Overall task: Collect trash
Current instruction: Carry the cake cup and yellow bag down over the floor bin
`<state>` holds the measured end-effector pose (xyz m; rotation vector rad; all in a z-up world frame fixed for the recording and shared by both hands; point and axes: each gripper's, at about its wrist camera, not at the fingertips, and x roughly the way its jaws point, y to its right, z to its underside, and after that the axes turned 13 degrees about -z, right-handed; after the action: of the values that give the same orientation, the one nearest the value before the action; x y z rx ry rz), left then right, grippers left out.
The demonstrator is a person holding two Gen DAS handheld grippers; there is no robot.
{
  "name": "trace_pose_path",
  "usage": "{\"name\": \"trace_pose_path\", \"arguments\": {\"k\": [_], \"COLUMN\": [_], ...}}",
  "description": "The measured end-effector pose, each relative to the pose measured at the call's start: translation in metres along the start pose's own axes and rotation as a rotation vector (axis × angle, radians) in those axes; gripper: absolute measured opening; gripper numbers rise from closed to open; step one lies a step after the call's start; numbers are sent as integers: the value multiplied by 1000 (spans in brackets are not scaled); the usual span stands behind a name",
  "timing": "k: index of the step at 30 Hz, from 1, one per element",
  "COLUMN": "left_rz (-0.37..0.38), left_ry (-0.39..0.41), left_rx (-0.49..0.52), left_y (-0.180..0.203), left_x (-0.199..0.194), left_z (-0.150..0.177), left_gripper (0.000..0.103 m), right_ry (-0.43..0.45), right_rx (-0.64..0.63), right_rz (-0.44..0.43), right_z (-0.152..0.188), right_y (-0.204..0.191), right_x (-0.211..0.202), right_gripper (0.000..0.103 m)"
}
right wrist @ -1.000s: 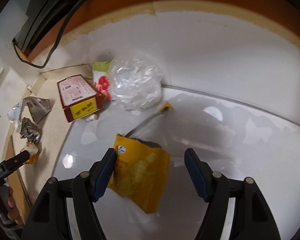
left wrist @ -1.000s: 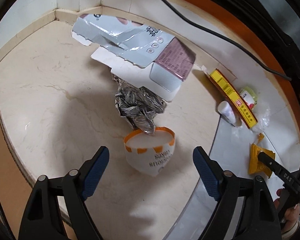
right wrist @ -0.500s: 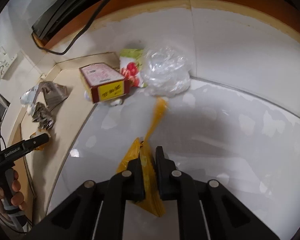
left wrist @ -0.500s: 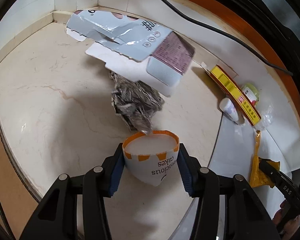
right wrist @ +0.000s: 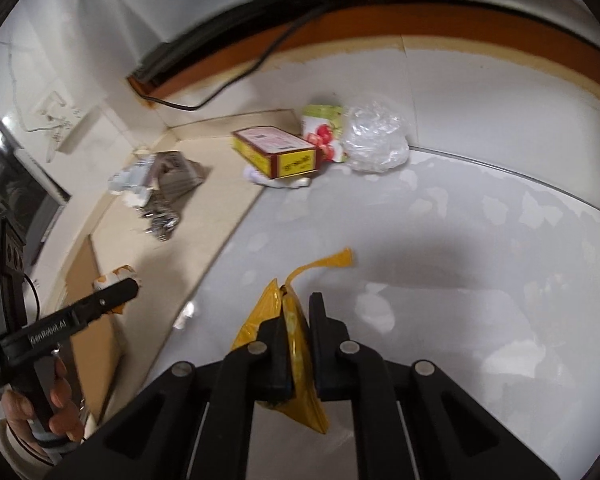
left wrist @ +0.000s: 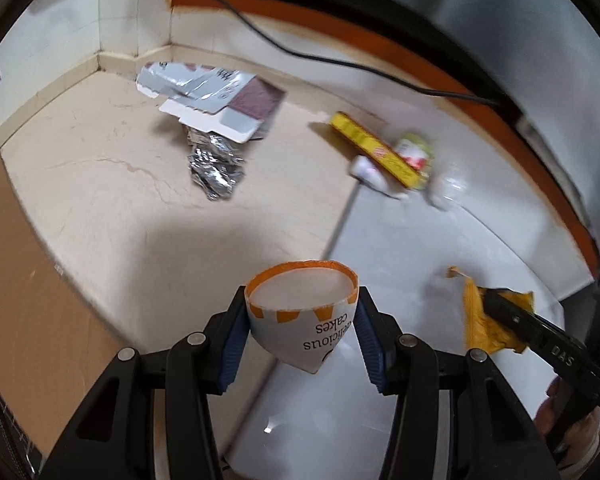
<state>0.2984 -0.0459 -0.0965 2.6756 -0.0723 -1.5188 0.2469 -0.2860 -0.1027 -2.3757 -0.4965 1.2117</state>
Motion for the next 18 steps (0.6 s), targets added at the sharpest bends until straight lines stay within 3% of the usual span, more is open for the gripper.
{"name": "trace_pose_path", "arguments": {"k": [11, 18], "left_rz": [23, 0], "left_ry": [84, 82], "left_rx": [45, 42], "left_y": [18, 15], "left_x": [-105, -140], "left_z": [87, 157], "left_gripper": [48, 48], "right_ry": [12, -32], "right_rx": [-91, -179], "right_rz": [-101, -138], "right_z": [61, 113], "right_y": [-51, -76], "right_x": [-68, -95], "right_gripper": [6, 6]}}
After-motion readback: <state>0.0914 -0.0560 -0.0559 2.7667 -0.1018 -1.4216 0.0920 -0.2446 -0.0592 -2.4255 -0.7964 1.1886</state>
